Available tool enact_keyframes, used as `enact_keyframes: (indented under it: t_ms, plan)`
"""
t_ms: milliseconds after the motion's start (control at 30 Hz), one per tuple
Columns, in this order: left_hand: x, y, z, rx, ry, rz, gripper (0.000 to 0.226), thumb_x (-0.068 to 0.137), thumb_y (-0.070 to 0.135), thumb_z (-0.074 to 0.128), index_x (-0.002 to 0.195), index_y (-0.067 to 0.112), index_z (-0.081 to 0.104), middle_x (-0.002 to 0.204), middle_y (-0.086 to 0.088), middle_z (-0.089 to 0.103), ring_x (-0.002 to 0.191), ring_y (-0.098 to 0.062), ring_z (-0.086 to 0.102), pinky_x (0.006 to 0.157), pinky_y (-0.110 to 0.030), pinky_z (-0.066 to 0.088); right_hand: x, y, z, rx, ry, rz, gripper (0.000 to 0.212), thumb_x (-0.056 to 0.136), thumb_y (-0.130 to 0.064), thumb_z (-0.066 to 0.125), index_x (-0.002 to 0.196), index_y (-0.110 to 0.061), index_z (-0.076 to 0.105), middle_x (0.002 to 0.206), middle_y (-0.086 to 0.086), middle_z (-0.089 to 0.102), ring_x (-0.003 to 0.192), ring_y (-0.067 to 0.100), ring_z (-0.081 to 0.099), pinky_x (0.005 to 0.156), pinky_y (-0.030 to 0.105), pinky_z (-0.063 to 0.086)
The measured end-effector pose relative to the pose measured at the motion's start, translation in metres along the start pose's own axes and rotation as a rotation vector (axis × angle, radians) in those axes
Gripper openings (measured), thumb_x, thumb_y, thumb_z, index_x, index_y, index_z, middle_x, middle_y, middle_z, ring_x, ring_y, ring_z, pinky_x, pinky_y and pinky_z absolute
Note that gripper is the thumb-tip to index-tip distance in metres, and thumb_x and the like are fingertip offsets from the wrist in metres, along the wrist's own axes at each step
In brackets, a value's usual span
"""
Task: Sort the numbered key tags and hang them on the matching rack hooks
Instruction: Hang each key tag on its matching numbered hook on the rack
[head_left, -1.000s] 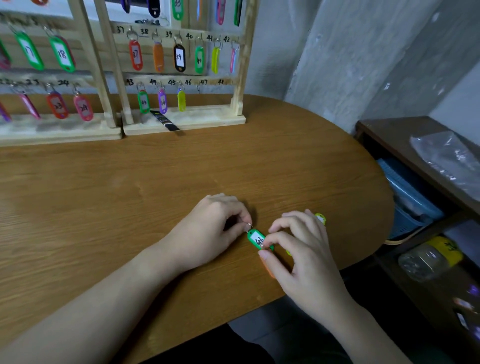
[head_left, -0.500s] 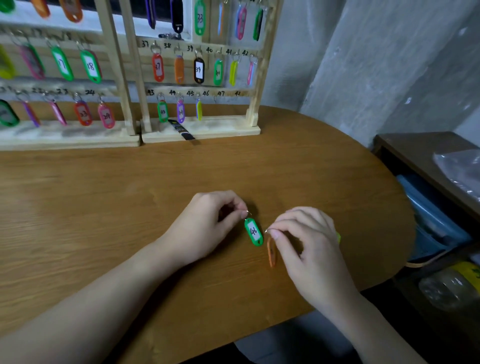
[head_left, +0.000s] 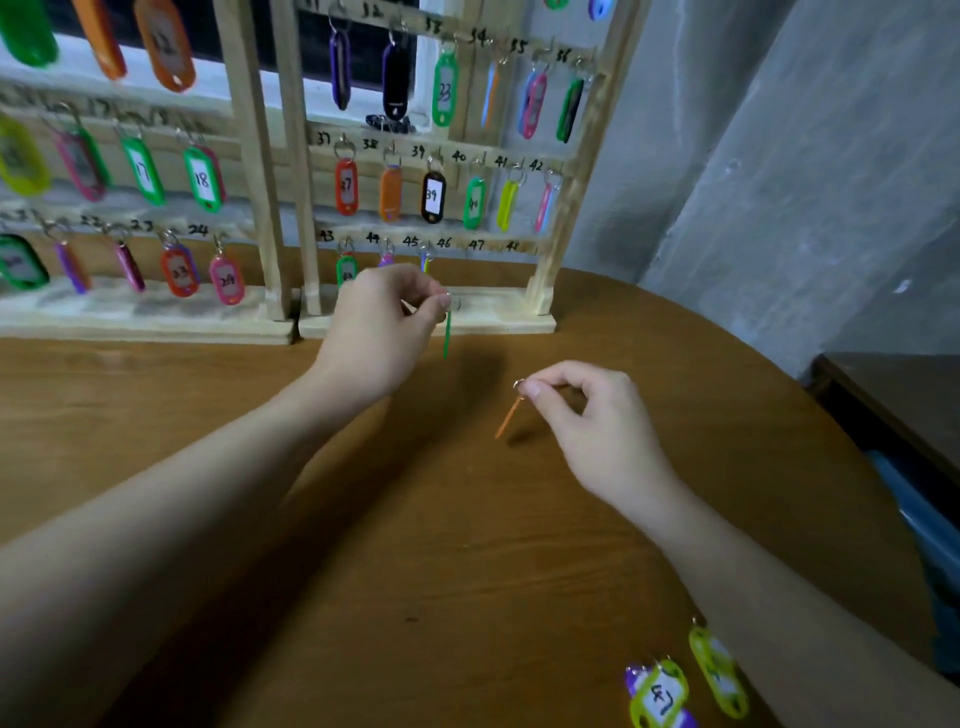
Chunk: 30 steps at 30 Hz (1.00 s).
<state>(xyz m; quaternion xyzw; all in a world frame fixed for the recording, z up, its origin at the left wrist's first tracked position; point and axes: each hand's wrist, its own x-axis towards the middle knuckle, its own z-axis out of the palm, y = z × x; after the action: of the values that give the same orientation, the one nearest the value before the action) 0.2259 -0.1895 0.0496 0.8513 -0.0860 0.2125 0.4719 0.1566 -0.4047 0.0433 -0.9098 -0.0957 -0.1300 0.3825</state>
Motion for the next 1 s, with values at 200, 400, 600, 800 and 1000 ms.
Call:
enact_keyframes:
  t_ms: [200, 400, 600, 800, 1000]
  plan:
    - [0.04, -0.008, 0.023, 0.027, 0.061, -0.051, 0.018, 0.096, 0.027, 0.063, 0.079, 0.025, 0.069, 0.075, 0.005, 0.072, 0.06, -0.009, 0.062, 0.068, -0.037, 0.059, 0.07, -0.003, 0.015, 0.097, 0.072, 0.001, 0.017, 0.097, -0.024, 0.067, 0.084, -0.023, 0.077, 0.082, -0.012, 0.073, 0.078, 0.0, 0.063, 0.07, 0.012, 0.043]
    - [0.061, -0.002, 0.037, 0.088, 0.121, 0.0, 0.032, 0.097, 0.029, 0.056, 0.068, 0.02, 0.067, 0.061, 0.001, 0.067, 0.057, -0.018, 0.063, 0.064, -0.04, 0.056, 0.107, 0.006, 0.038, 0.141, 0.104, 0.03, 0.023, 0.096, -0.017, 0.063, 0.078, -0.026, 0.073, 0.08, -0.009, 0.073, 0.085, 0.01, 0.069, 0.078, 0.024, 0.052]
    - [0.066, -0.004, 0.044, 0.106, 0.152, -0.044, 0.033, 0.09, 0.041, 0.049, 0.08, 0.019, 0.073, 0.061, 0.004, 0.068, 0.064, -0.021, 0.069, 0.067, -0.039, 0.059, 0.125, 0.008, 0.043, 0.132, 0.149, -0.001, 0.023, 0.097, -0.016, 0.061, 0.079, -0.024, 0.073, 0.078, -0.011, 0.072, 0.083, 0.007, 0.068, 0.077, 0.021, 0.05]
    - [0.069, -0.003, 0.035, 0.259, 0.108, -0.006, 0.02, 0.092, 0.028, 0.058, 0.084, 0.018, 0.074, 0.066, -0.002, 0.069, 0.067, -0.027, 0.07, 0.066, -0.042, 0.059, 0.141, 0.003, 0.043, 0.097, 0.183, -0.062, 0.021, 0.096, -0.018, 0.064, 0.079, -0.025, 0.074, 0.07, -0.014, 0.069, 0.073, 0.0, 0.065, 0.073, 0.019, 0.049]
    - [0.073, -0.002, 0.026, 0.324, 0.029, 0.035, 0.019, 0.087, 0.026, 0.056, 0.079, 0.023, 0.072, 0.066, -0.003, 0.068, 0.066, -0.03, 0.067, 0.066, -0.043, 0.059, 0.153, -0.013, 0.053, 0.083, 0.201, -0.04, 0.021, 0.097, -0.018, 0.065, 0.079, -0.024, 0.074, 0.064, -0.013, 0.068, 0.069, 0.002, 0.067, 0.074, 0.023, 0.055]
